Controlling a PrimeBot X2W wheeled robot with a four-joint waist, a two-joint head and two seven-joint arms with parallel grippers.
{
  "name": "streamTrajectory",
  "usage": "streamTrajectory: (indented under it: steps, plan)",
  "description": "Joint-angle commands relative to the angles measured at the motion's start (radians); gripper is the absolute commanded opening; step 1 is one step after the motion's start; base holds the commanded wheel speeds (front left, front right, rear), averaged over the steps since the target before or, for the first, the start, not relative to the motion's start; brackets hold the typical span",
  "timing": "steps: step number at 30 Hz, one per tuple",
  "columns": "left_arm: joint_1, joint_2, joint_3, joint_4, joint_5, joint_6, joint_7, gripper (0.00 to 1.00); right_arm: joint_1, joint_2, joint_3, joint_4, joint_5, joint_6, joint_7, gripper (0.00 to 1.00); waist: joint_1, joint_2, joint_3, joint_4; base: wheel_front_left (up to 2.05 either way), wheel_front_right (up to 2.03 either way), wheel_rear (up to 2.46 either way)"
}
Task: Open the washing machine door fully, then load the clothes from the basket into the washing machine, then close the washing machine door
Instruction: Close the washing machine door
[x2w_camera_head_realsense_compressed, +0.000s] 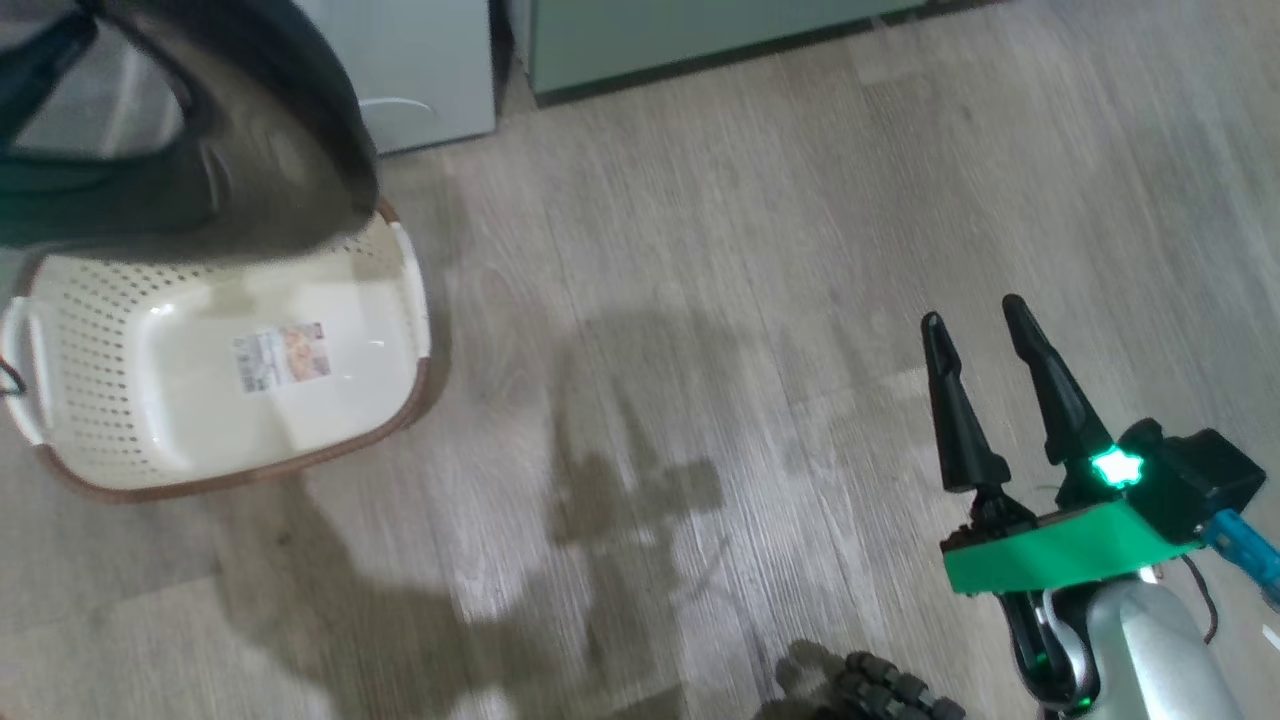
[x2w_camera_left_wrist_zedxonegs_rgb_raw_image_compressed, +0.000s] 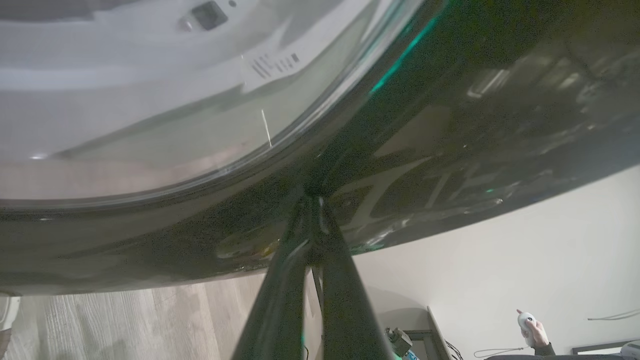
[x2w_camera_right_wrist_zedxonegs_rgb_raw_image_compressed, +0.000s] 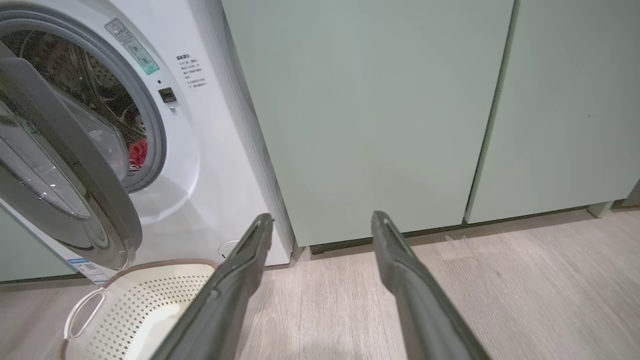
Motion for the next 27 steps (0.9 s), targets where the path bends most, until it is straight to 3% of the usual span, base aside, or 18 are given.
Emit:
streamTrajectory:
  steps: [1, 13, 20, 27]
  plan:
    - [-0.044, 0.054, 0.025, -0.027, 0.012, 0.004, -0.005, 0.0, -0.02, -0.009, 0.022, -0.027, 0.009, 0.0, -0.014, 1.0, -0.0001, 0.0, 0.025, -0.021, 0.0, 0.0, 0.0]
    - [-0.238, 0.062, 0.021, 0.141, 0.055, 0.017, -0.093, 0.0, -0.041, -0.009, 0.043, -0.007, 0.024, 0.0, -0.033, 1.0, -0.0001, 0.0, 0.069, -0.066, 0.0, 0.0, 0.0]
    - [-0.236, 0.049, 0.018, 0.191, 0.049, -0.035, -0.09, 0.0, -0.039, -0.009, 0.035, 0.006, 0.023, 0.0, -0.037, 1.0, -0.0001, 0.0, 0.05, -0.044, 0.0, 0.0, 0.0]
    - [-0.068, -0.031, 0.078, 0.126, -0.015, -0.104, -0.098, 0.0, -0.034, -0.009, 0.032, 0.012, 0.012, 0.0, -0.038, 1.0, -0.0001, 0.0, 0.006, 0.034, 0.0, 0.0, 0.0]
